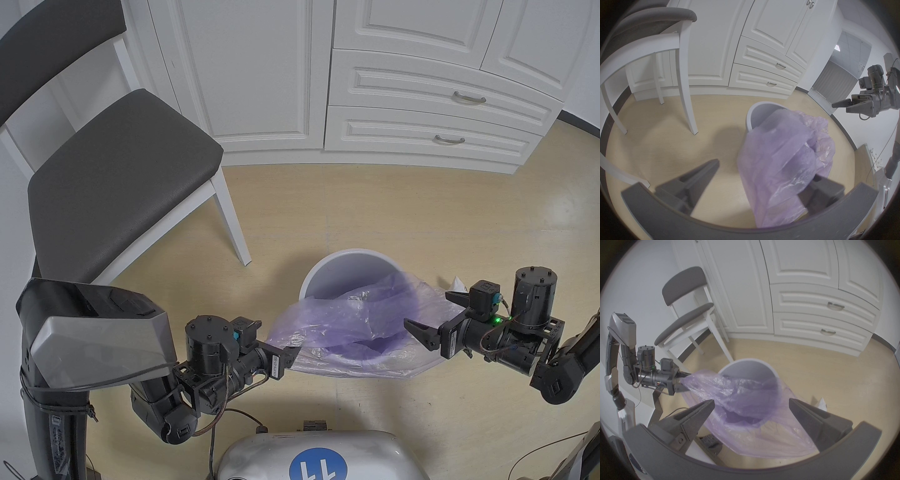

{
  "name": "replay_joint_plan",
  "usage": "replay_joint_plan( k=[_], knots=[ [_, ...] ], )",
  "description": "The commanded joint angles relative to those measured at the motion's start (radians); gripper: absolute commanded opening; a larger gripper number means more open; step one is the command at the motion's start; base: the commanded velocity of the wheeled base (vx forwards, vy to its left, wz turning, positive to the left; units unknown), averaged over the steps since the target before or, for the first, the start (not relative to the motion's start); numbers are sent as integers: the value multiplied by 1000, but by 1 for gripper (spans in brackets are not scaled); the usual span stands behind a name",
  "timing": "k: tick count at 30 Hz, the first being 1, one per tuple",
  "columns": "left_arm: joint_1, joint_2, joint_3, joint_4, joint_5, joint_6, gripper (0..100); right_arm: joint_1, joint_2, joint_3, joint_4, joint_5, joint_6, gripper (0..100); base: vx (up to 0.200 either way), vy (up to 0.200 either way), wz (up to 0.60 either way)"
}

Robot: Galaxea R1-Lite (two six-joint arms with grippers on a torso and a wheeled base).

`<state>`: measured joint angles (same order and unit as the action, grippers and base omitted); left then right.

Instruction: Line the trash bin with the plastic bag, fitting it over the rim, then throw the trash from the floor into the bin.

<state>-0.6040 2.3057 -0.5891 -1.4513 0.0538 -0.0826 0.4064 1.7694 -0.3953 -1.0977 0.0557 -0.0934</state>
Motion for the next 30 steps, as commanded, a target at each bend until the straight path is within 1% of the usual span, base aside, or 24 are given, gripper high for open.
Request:
replay_joint_plan(
  k=[1, 5, 7, 9, 10, 12, 15, 18, 21, 22, 30],
  knots=[
    [6, 6, -5, 0, -2, -2, 100, -4, 65, 39, -47, -2, -3, 100, 0, 0, 0],
    [13, 20, -14, -1, -2, 0, 100, -3, 90, 44, -53, -2, -26, 100, 0, 0, 0],
    [18, 29, -17, -1, -3, 0, 100, 3, 117, 53, -56, -1, -66, 100, 0, 0, 0],
    [18, 29, -17, -1, -3, 0, 100, 3, 117, 53, -56, -1, -66, 100, 0, 0, 0],
    [23, 29, -17, -1, -2, 0, 100, 9, 137, 73, -70, 1, -89, 100, 0, 0, 0],
    [24, 26, -17, -1, -2, 0, 100, 11, 147, 84, -84, 3, -95, 100, 0, 0, 0],
    [27, 26, -17, -1, -2, 0, 100, 11, 194, 116, -148, 1, -141, 100, 0, 0, 0],
    [27, 29, -17, -1, 0, 0, 100, 12, 234, 133, -186, -1, -161, 100, 0, 0, 0],
    [29, 21, -17, -1, 0, 0, 100, 17, 251, 135, -218, -1, -161, 100, 0, 0, 0],
    [30, 21, -17, -1, 0, 0, 100, 17, 249, 135, -228, 1, -160, 0, 0, 0, 0],
    [33, 24, -17, -1, 1, 1, 100, 28, 254, 154, -274, 12, -155, 0, 0, 0, 0]
  ],
)
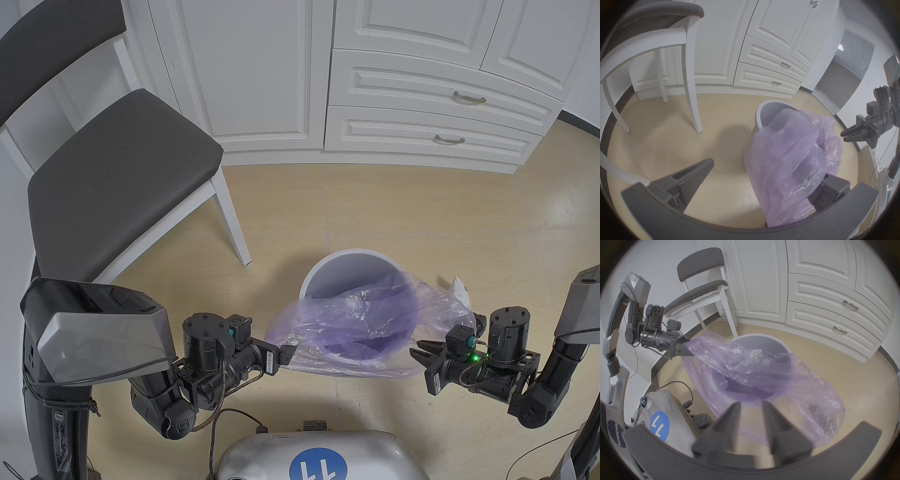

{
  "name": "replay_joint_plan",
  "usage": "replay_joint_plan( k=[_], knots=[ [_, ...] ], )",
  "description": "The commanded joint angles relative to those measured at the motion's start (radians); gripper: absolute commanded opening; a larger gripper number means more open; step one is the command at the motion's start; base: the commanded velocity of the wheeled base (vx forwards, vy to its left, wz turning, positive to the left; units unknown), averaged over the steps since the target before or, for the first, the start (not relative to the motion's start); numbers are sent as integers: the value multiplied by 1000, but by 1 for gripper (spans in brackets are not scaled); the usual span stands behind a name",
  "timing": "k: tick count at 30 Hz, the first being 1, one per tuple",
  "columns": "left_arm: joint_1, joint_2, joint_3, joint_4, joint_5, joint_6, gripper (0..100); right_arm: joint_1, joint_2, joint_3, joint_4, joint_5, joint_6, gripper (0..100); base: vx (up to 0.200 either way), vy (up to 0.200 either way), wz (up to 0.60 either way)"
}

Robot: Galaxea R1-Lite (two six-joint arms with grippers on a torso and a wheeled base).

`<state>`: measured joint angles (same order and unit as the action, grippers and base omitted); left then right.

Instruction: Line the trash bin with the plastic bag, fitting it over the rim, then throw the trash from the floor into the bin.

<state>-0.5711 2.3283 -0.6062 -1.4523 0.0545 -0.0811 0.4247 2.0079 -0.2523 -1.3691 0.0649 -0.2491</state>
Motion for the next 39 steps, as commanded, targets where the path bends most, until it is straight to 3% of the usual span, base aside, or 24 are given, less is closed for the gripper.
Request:
replay_joint_plan(
  k=[1, 10, 16, 30, 32, 39],
  knots=[
    [0, 2, 0, -2, 1, 0, 100, 17, 19, 13, -2, 3, 1, 0, 0, 0, 0],
    [0, 6, -3, -2, 1, 3, 100, 62, 181, 16, -7, 3, -4, 0, 0, 0, 0],
    [3, 8, -4, -22, 1, 4, 100, 60, 324, -16, -87, 3, 2, 0, 0, 0, 0],
    [8, 6, -4, -22, -2, 4, 100, 57, 51, 44, -99, 27, 8, 0, 0, 0, 0],
    [8, 6, -4, -22, -2, 4, 100, 52, 0, 35, -96, 26, 45, 0, 0, 0, 0],
    [8, 8, -4, -22, -2, 4, 100, -11, 123, -62, -114, 16, 68, 0, 0, 0, 0]
  ],
)
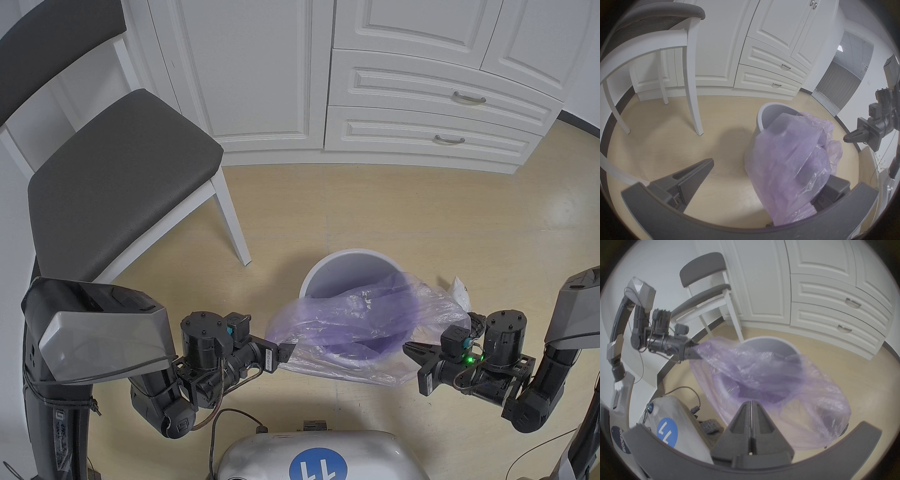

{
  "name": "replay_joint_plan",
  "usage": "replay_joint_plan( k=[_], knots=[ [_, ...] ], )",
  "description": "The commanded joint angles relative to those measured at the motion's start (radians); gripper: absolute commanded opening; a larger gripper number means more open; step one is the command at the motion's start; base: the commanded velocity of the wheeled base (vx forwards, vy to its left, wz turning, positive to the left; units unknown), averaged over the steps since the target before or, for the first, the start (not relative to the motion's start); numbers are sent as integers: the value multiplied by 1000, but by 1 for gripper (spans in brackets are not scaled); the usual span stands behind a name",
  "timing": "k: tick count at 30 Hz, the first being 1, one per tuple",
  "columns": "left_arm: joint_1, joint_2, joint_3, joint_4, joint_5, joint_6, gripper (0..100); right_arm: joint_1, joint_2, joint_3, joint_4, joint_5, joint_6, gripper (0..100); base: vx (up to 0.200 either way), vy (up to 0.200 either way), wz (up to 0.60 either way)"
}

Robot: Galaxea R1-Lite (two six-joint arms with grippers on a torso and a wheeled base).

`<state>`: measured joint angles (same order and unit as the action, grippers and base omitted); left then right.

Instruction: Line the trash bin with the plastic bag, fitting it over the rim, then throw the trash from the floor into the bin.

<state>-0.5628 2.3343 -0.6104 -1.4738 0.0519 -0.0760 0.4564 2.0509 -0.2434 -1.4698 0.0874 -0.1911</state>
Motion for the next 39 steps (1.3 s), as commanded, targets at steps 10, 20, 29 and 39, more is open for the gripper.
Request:
replay_joint_plan(
  k=[10, 20, 29, 39],
  knots=[
    [0, 0, 0, -2, 0, -1, 100, -31, 209, -88, -27, -6, 41, 0, 0, 0, 0],
    [3, 0, 0, -2, 0, -1, 100, 10, 137, -36, -37, 3, 41, 0, 0, 0, 0],
    [3, -6, 0, -2, -3, 1, 100, -2, 37, -34, -29, 2, 38, 0, 0, 0, 0],
    [1, 0, 3, -2, -1, -1, 100, -119, 38, -194, 45, 69, -117, 100, 0, 0, 0]
  ],
)
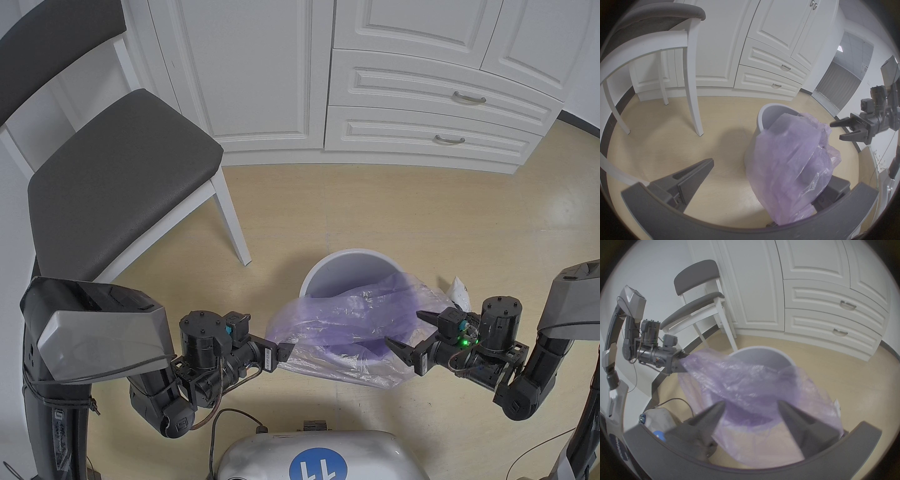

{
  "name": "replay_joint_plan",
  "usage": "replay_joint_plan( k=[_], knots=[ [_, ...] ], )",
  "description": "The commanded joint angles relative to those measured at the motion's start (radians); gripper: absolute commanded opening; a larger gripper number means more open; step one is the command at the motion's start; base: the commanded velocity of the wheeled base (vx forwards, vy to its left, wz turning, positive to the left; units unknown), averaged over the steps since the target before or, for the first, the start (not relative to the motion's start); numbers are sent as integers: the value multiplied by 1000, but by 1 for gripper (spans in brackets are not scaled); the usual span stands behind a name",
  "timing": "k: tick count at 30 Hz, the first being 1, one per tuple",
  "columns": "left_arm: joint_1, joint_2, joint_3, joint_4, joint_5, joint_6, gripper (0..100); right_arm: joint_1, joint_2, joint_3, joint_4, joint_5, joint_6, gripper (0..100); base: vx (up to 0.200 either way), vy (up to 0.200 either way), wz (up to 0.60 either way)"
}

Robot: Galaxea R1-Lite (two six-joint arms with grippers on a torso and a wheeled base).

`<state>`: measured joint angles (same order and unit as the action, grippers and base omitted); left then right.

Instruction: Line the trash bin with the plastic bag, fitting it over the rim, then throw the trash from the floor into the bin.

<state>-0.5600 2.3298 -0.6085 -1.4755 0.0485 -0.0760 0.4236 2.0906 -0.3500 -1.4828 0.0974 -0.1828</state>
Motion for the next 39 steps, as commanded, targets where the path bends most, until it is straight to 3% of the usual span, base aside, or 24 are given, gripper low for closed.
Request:
replay_joint_plan(
  k=[1, 2, 3, 7, 14, 26, 36, 37, 39],
  knots=[
    [-1, 5, 3, 0, 4, -1, 100, -109, -4, -101, 85, 94, -182, 100, 0, 0, 0],
    [-1, 5, 3, 0, 4, -1, 100, -109, -4, -101, 85, 94, -182, 100, 0, 0, 0],
    [-1, 5, 4, 0, 4, -1, 100, -144, -14, -139, 156, 136, -288, 100, 0, 0, 0],
    [-1, 6, 1, 0, 5, -1, 100, -175, -21, -204, 266, 136, -415, 100, 0, 0, 0],
    [2, 5, 1, 0, 7, -1, 100, -169, -70, -234, 435, 148, -532, 100, 0, 0, 0],
    [3, 2, 1, 0, 8, -1, 100, -97, 0, -279, 458, 131, -554, 100, 0, 0, 0],
    [5, 2, 1, 0, 8, -1, 100, -91, 91, -369, 457, 107, -557, 100, 0, 0, 0],
    [6, 2, 1, 0, 8, -1, 100, -91, 94, -374, 457, 107, -557, 0, 0, 0, 0],
    [6, 5, 0, -2, 8, -1, 100, -91, 100, -379, 447, 108, -555, 0, 0, 0, 0]
  ],
)
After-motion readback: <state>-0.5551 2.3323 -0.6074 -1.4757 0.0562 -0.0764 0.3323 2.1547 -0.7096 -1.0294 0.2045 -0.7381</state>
